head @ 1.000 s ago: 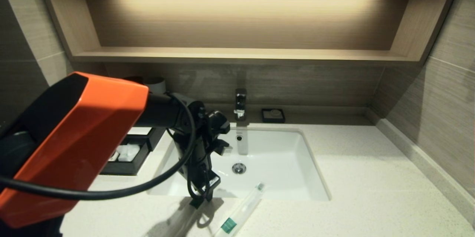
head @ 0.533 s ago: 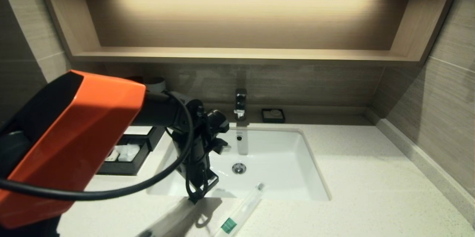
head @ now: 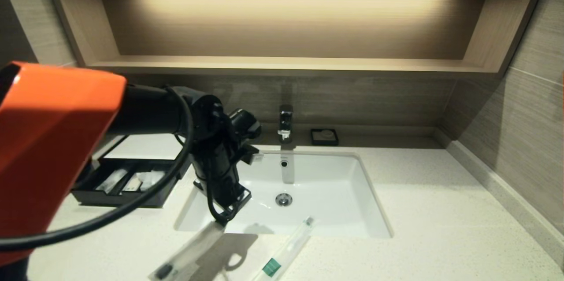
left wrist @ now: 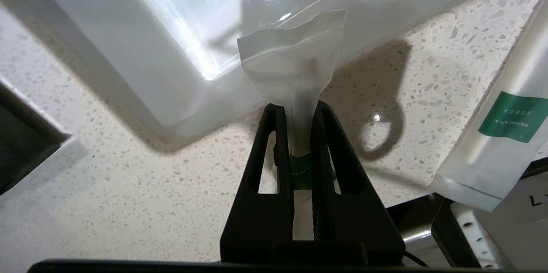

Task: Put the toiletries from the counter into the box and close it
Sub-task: Pick up the bathroom toiletry, then place the bathroom toiletry into the drawer

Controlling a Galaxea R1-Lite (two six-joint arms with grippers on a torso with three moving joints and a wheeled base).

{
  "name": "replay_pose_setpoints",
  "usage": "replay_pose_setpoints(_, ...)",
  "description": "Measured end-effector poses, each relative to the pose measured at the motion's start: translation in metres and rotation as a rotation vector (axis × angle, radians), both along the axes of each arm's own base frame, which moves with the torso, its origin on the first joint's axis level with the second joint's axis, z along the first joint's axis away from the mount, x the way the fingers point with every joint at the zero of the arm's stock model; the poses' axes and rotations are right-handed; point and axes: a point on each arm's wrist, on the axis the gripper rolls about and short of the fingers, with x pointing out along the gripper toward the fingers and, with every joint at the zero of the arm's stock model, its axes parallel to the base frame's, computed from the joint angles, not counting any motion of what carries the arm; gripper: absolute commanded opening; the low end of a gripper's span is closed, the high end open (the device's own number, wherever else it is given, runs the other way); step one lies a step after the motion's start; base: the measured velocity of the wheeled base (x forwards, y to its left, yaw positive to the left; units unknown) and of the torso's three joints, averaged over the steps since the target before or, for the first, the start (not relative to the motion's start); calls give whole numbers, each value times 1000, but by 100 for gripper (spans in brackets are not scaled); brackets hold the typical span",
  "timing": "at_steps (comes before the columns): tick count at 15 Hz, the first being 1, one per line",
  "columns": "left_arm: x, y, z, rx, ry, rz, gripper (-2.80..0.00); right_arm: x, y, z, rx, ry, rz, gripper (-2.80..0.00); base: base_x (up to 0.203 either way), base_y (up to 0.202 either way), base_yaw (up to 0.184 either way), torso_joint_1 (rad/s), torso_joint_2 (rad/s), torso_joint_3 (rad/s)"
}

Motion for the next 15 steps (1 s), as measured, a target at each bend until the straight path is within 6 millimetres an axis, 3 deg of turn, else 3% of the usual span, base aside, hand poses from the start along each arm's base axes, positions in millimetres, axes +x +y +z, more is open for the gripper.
replay_pose_setpoints(3, -3, 24, 26, -12, -62, 142, -280, 0, 0, 0, 0, 0, -1, -280, 0, 0, 0, 0, 0, 0)
replay_pose_setpoints(9, -4, 97, 69, -62, -182, 424, -280, 0, 0, 0, 0, 0, -1, -280, 0, 0, 0, 0, 0, 0)
replay_pose_setpoints(12, 0, 134, 78, -91, -222, 589, -280, 0, 0, 0, 0, 0, -1, -280, 0, 0, 0, 0, 0, 0)
replay_pose_setpoints(15, 0, 155, 80, -90, -231, 667, -280, 0, 0, 0, 0, 0, -1, -280, 0, 0, 0, 0, 0, 0)
